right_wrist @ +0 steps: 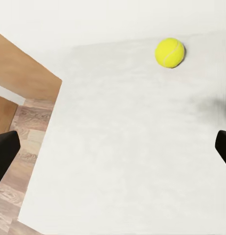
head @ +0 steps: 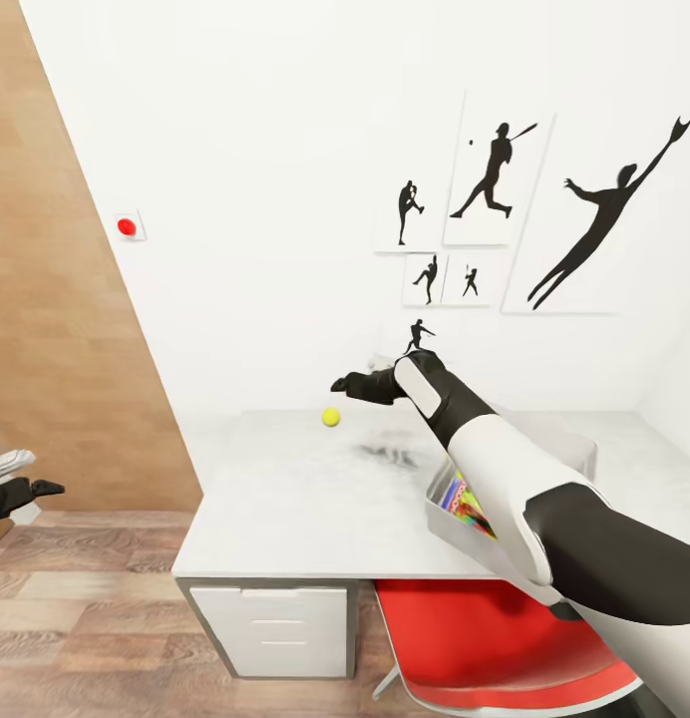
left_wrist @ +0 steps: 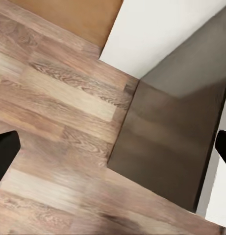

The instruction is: Put all the toys in the child's room - the three board games (two on the bed and one on the table), the two jigsaw puzzles on the table, and the tennis ball on the table - inside the toy box on the table in the child's room.

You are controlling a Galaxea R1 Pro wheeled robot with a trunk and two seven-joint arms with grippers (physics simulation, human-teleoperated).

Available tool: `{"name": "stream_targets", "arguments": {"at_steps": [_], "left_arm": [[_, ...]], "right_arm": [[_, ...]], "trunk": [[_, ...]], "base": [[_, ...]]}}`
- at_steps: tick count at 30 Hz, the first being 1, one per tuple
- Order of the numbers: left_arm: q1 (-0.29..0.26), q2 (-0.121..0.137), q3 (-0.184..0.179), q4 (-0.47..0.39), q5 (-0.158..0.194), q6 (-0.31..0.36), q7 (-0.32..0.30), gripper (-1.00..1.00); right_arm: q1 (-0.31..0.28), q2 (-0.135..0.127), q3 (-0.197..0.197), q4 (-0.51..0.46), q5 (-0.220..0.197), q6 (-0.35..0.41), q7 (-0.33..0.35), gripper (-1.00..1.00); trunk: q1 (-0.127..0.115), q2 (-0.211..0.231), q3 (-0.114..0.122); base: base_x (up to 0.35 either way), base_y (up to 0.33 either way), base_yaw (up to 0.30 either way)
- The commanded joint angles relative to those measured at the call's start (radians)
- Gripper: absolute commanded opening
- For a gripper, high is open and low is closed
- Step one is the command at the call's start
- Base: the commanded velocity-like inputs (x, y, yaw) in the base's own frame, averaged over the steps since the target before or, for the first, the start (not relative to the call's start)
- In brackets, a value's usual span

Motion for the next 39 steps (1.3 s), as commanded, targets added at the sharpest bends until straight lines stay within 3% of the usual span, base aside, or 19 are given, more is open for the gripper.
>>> {"name": "stream_targets", "arguments": {"at_steps": [1,6,17,26,39], "left_arm": [[-0.001,0.000,-0.004,0.013,0.006,-0.021,0.021,1.00],[0.006,-0.006,-0.004,0.034,0.007,-0.063,0.055,1.00],[0.076,-0.021,-0.001,0.037,0.011,-0.108,0.053,1.00],[0.081,-0.026,-0.001,0.037,0.013,-0.114,0.053,1.00],[0.083,-0.029,-0.001,0.037,0.011,-0.116,0.054,1.00]], "right_arm": [[-0.001,0.000,0.003,-0.003,-0.009,0.003,-0.024,1.00],[-0.001,0.000,0.003,-0.025,-0.015,0.005,-0.071,1.00],[0.000,0.000,-0.002,-0.031,-0.017,0.005,-0.082,1.00],[0.000,0.000,-0.002,-0.031,-0.017,0.004,-0.082,1.00],[0.001,0.000,-0.002,-0.029,-0.017,0.001,-0.082,1.00]], "trunk": [[0.001,-0.002,-0.002],[0.001,-0.002,-0.002],[0.001,-0.002,-0.002],[0.001,-0.002,-0.002],[0.001,-0.002,-0.002]], "base": [[0.082,0.000,0.000],[0.031,0.010,0.000],[0.003,0.130,-0.033],[-0.008,0.239,-0.171],[-0.138,0.269,-0.018]]}}
